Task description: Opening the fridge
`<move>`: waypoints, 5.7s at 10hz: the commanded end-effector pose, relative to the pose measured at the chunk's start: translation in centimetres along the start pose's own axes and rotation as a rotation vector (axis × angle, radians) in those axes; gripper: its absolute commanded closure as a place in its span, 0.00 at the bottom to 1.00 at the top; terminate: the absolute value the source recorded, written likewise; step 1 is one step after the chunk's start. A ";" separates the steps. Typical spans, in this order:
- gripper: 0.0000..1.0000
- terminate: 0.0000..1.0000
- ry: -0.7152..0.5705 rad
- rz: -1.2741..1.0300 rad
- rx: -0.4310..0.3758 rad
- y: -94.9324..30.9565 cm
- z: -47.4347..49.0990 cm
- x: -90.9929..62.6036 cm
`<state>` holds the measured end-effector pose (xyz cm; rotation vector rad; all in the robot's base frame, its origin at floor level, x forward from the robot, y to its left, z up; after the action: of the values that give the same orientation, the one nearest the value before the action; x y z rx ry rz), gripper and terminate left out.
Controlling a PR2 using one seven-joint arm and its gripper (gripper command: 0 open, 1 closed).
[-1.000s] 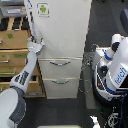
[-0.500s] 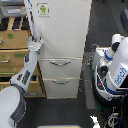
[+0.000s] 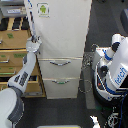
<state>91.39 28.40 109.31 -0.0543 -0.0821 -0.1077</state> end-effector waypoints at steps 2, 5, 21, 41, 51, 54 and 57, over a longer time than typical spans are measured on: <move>1.00 0.00 0.040 -0.038 0.001 -0.6 -1.9 -0.5; 1.00 0.00 0.043 -0.047 0.000 -1.0 -1.9 -1.3; 0.00 0.00 -0.395 -0.836 -0.121 -6.2 28.3 -61.0; 0.00 0.00 -0.060 -1.472 0.083 -81.6 12.8 -25.5; 0.00 0.00 -0.089 -1.719 0.010 -86.7 13.8 -41.3; 0.00 0.00 -0.093 -1.516 -0.003 -63.9 7.3 -36.5; 0.00 0.00 -0.057 -1.244 0.001 -41.1 0.8 -33.9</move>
<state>44.91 -43.44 120.46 0.0140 -0.1840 -1.7132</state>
